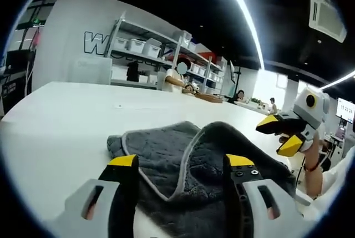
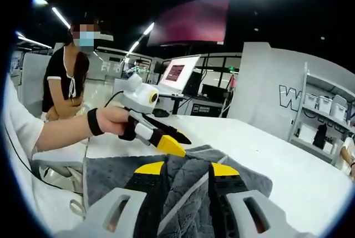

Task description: Open the folded towel by lifting each exposed corner and separating the folded layers until the towel lies flat within the target outline without major curled edges

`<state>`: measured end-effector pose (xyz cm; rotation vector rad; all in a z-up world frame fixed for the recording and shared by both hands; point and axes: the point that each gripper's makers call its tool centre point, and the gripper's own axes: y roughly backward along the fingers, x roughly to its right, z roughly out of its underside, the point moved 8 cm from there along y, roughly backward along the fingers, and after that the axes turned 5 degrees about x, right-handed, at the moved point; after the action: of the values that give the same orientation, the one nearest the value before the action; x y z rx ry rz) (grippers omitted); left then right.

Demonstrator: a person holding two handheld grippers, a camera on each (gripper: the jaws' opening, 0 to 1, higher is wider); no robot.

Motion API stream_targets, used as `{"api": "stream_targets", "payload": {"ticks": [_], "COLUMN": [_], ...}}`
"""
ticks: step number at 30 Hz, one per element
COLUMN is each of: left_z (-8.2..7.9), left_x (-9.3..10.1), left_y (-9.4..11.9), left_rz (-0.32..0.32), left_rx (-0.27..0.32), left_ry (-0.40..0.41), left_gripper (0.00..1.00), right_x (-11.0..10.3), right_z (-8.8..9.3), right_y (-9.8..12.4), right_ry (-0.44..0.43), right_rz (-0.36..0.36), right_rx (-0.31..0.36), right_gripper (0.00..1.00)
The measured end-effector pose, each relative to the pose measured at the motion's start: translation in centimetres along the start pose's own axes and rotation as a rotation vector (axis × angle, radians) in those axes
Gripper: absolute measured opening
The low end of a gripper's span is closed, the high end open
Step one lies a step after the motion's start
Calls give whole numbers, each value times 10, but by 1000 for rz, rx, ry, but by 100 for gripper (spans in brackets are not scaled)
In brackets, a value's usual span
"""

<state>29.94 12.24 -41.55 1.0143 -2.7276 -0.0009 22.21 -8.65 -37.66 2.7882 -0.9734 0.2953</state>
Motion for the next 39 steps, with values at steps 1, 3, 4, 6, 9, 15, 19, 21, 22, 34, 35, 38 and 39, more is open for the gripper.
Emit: {"api": "stream_targets", "payload": {"ticks": [1,3,4,6,9,15,19,21,22,34,35,38,39], "left_z": [0,1,2,0,-2,-4,-5,-4,-4,-5,-4,-2,-1], "left_x": [0,1,2,1,2,-10,-15,-17,-17,-35,-36,-41,-42], "left_y": [-1,-5,-6,-8,-9,-13,-14,-15,-15,-27,-28,-32,-33], "left_rz": [1,-22,-16,-12,-7,-36,-59,-69,-71,-127,-126,-133,-135], "left_rx": [-1,-6,-17,-7,7,1,11,12,12,11,12,3,0], "left_ry": [3,0,5,17,26,40,53,55,55,46,51,55,59], "left_gripper": [58,57,57,56,57,56,53,52,51,48,48,47,47], "right_x": [1,3,4,6,6,8,9,10,10,15,14,15,16], "right_z": [0,-1,-1,-2,-5,-7,-6,-5,-5,3,4,5,7], "right_y": [-1,-6,-9,-12,-16,-22,-27,-28,-28,-33,-32,-32,-32], "right_ry": [7,-1,-2,-9,-6,-13,-6,-3,-5,-11,-11,-14,-16], "right_rz": [6,6,6,4,8,14,22,24,25,41,40,50,51], "right_rx": [-3,-5,-8,-5,-9,-9,-24,-29,-30,-57,-60,-62,-63], "right_gripper": [26,26,26,26,26,27,27,27,27,27,27,27,27]}}
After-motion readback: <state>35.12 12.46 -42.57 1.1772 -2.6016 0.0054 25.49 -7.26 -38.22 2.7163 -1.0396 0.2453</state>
